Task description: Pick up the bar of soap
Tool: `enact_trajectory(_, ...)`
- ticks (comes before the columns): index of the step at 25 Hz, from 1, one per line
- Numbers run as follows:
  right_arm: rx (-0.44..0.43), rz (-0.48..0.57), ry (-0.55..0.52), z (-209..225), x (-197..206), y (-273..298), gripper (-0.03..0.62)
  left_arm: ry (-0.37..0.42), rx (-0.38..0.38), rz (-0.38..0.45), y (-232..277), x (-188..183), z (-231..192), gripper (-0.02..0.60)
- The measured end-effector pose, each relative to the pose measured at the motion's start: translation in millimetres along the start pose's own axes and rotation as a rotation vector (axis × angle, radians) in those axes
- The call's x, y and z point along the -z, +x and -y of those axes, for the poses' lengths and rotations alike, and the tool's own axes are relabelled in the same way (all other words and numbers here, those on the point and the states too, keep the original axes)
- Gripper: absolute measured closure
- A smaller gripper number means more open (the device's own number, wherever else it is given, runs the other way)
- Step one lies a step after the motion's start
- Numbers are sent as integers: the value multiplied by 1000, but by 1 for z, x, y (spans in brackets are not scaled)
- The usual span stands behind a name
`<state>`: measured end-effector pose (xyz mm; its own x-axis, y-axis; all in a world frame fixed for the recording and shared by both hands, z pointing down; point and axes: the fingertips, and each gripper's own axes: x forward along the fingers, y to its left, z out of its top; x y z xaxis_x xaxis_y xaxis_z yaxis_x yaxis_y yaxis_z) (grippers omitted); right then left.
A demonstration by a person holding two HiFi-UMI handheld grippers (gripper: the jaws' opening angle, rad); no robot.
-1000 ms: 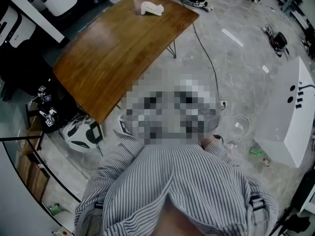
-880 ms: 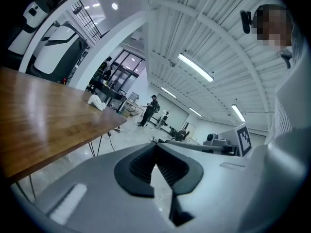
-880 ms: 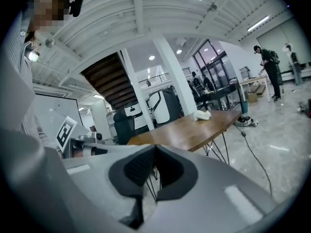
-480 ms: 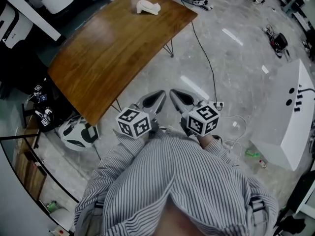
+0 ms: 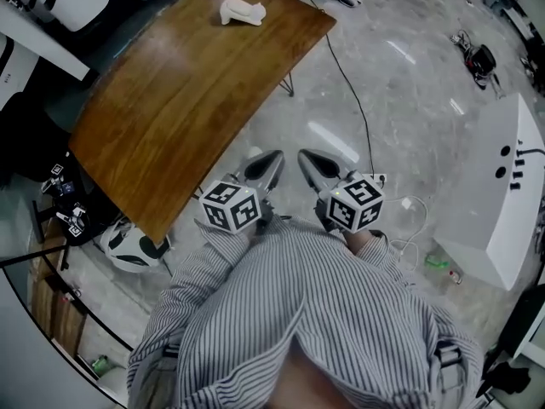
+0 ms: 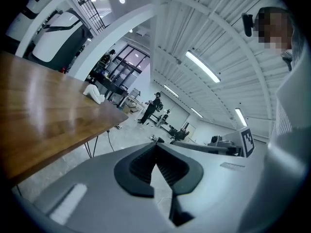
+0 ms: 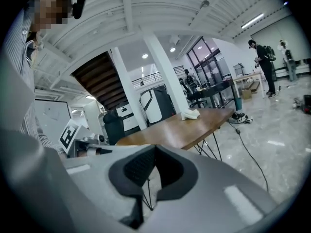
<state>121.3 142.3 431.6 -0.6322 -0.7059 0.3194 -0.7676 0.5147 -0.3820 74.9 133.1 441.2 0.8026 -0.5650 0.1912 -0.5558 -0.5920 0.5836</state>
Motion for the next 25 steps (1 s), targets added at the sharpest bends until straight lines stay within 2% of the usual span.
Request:
enact_trajectory(7,62,0,-104,56,-61,76,592,1,1,-13,57,-67,-69,578)
enact_trajectory(15,65,13,-114,102,-139,170,592,10,-14,12,109,-162,-147,578)
enact_trajectory(19,60,-6,-102,114,-149,201,592,-24,-26,23,125,-178,-176,578)
enact_trajectory(25,30,-85,-114,130,-146,228,592,-39,-75,20,139,-181,-200,578)
